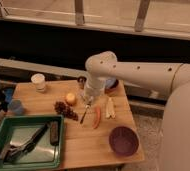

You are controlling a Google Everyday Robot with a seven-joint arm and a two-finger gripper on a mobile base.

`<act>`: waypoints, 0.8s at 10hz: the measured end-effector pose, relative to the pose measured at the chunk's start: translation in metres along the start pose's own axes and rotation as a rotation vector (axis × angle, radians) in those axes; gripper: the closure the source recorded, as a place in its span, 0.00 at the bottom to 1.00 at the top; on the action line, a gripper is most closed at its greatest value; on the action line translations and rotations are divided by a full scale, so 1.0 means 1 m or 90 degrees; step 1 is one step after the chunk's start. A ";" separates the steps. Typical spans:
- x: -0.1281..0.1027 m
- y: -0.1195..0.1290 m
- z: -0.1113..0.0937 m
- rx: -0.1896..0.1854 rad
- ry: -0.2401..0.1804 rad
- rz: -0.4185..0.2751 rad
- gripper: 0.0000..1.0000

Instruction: Place fork in plastic cup

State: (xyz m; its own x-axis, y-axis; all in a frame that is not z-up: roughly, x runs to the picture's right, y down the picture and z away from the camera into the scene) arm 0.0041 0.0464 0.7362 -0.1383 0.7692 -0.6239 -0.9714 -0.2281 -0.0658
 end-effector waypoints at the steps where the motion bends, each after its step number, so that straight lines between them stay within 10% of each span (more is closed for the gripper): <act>1: -0.008 0.000 -0.020 0.006 -0.024 0.001 0.80; 4: -0.036 0.024 -0.064 0.006 -0.079 -0.025 0.80; 8: -0.071 0.102 -0.066 -0.027 -0.099 -0.102 0.80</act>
State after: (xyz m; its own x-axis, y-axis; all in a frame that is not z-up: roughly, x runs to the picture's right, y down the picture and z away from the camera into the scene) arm -0.0723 -0.0705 0.7222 -0.0146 0.8796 -0.4754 -0.9750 -0.1180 -0.1885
